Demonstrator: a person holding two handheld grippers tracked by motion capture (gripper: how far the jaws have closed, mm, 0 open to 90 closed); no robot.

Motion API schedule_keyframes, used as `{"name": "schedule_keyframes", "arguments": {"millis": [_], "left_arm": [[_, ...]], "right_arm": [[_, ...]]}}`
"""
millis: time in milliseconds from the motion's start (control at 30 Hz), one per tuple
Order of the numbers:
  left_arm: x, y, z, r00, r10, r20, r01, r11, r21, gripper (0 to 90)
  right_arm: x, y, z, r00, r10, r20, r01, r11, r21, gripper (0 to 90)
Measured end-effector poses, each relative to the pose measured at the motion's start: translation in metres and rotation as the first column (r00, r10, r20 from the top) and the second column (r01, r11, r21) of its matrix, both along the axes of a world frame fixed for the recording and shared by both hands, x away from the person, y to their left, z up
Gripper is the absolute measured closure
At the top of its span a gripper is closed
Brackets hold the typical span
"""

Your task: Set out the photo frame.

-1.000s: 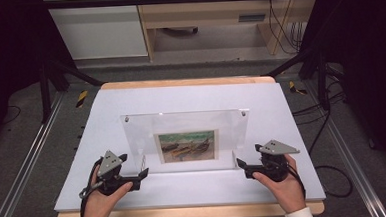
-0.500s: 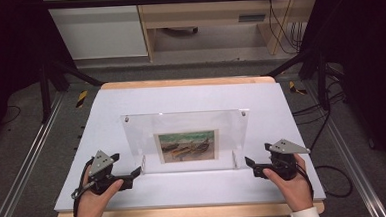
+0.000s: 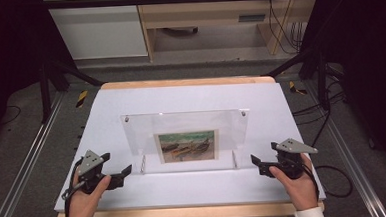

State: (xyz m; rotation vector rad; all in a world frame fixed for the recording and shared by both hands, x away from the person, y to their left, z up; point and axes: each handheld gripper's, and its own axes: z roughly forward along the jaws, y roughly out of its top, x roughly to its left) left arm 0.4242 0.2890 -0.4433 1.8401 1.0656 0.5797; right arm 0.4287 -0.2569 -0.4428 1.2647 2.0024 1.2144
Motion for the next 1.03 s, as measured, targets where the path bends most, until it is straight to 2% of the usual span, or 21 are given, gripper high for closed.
{"name": "schedule_keyframes", "arguments": {"millis": [333,533,567,667,733,767,800,900,933,967,1033], "left_arm": [[0.002,0.015,0.0,0.9976,0.066,0.021,-0.067,0.9959,0.06,6.2],[0.004,0.021,-0.004,0.994,0.109,0.005,-0.109,0.9855,0.131,5.8],[0.004,0.021,-0.004,0.994,0.109,0.005,-0.109,0.9855,0.131,5.8],[0.006,0.024,-0.007,0.9904,0.138,-0.014,-0.134,0.9773,0.165,5.9],[0.006,0.025,-0.008,0.9894,0.144,-0.019,-0.139,0.9753,0.172,5.9],[0.007,0.026,-0.009,0.9862,0.162,-0.033,-0.153,0.9701,0.188,6.0],[0.007,0.027,-0.01,0.9842,0.174,-0.035,-0.163,0.9665,0.198,6.0],[0.007,0.028,-0.012,0.9776,0.207,-0.037,-0.194,0.9553,0.223,5.8],[0.007,0.028,-0.012,0.9776,0.207,-0.037,-0.194,0.9553,0.223,5.8],[0.008,0.029,-0.014,0.9751,0.218,-0.04,-0.203,0.9509,0.234,5.8],[0.008,0.029,-0.015,0.9749,0.219,-0.042,-0.202,0.9491,0.241,5.8]], "right_arm": [[0.001,-0.016,-0.001,0.9979,-0.064,-0.005,0.064,0.998,-0.006,12.2],[0.003,-0.022,-0.005,0.9943,-0.1,-0.036,0.099,0.995,-0.031,12.8],[0.004,-0.022,-0.006,0.9935,-0.105,-0.044,0.103,0.994,-0.04,12.8],[0.005,-0.024,-0.009,0.9903,-0.124,-0.062,0.12,0.991,-0.063,13.1],[0.005,-0.025,-0.01,0.9881,-0.132,-0.078,0.126,0.989,-0.075,13.1],[0.006,-0.027,-0.013,0.9843,-0.149,-0.095,0.14,0.986,-0.091,13.5],[0.007,-0.028,-0.013,0.9826,-0.156,-0.101,0.146,0.984,-0.1,14.0],[0.006,-0.03,-0.015,0.97,-0.208,-0.127,0.191,0.973,-0.131,16.7],[0.006,-0.03,-0.015,0.97,-0.208,-0.127,0.191,0.973,-0.131,16.7],[0.005,-0.033,-0.015,0.9619,-0.245,-0.122,0.227,0.963,-0.147,17.5],[0.006,-0.034,-0.015,0.9608,-0.253,-0.114,0.236,0.961,-0.143,17.6]]}}
